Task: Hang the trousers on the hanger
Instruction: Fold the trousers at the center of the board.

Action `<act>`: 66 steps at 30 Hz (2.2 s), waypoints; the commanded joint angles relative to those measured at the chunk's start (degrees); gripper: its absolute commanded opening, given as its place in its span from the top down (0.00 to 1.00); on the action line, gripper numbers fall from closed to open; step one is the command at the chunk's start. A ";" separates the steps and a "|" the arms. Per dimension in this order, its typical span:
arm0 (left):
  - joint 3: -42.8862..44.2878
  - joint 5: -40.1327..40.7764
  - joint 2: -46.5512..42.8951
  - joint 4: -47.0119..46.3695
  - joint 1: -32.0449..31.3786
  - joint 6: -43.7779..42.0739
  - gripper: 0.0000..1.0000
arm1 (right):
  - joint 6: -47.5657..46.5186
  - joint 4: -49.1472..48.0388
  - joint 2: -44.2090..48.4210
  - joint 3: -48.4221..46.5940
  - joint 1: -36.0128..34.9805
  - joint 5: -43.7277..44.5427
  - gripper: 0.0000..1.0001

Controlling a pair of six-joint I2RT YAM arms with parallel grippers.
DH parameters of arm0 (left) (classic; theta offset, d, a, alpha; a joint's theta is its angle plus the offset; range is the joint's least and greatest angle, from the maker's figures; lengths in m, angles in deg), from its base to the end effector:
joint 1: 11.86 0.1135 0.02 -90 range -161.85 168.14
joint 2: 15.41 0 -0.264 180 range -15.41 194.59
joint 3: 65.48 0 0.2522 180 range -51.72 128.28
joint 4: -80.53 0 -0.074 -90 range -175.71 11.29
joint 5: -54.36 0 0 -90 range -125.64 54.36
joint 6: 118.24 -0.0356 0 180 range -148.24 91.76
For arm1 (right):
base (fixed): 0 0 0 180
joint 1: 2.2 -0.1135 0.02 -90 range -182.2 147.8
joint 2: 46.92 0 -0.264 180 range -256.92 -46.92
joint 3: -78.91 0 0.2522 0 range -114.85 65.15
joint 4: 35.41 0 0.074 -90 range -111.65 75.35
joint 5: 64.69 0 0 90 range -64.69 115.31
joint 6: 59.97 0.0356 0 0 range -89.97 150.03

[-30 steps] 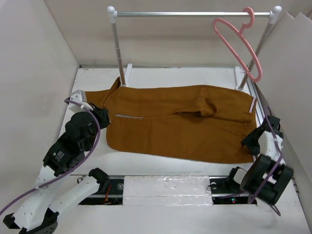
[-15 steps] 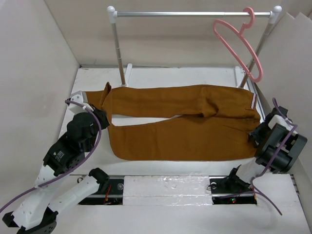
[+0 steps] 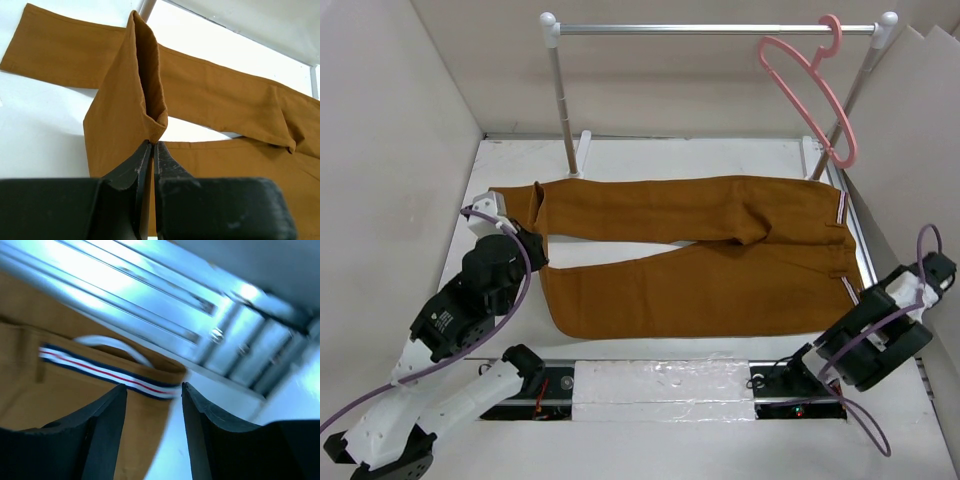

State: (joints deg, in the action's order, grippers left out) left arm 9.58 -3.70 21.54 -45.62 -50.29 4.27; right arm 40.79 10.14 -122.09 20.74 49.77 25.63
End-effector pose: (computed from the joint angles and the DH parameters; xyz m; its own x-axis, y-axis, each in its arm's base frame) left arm 0.0961 -0.0522 0.3996 -0.2483 -0.3852 -0.8888 -0.0058 0.9181 -0.3963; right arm 0.1502 -0.1924 0.1977 -0.3897 0.8014 -0.4538 0.8775 0.4727 0.0812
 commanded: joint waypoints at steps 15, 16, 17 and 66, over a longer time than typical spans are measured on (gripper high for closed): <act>0.05 2.69 -2.76 -0.02 -3.93 0.53 1.00 | -0.48 -4.72 3.90 11.27 12.20 -8.49 0.49; -0.04 2.69 -2.59 -0.02 -3.93 0.62 1.00 | -1.09 -5.24 3.55 11.09 12.20 -9.01 0.49; -0.04 2.77 -2.41 -0.11 -3.93 0.54 1.00 | -1.18 -5.51 3.37 10.92 12.20 -9.28 0.50; 0.68 13.38 -0.91 -6.43 -3.93 -3.59 1.00 | -9.27 -6.83 -2.61 6.97 12.20 -11.39 0.52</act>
State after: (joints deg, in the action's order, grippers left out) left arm 11.94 4.34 20.36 -47.98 -53.90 2.37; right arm 31.55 3.39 -123.14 28.44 61.63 12.67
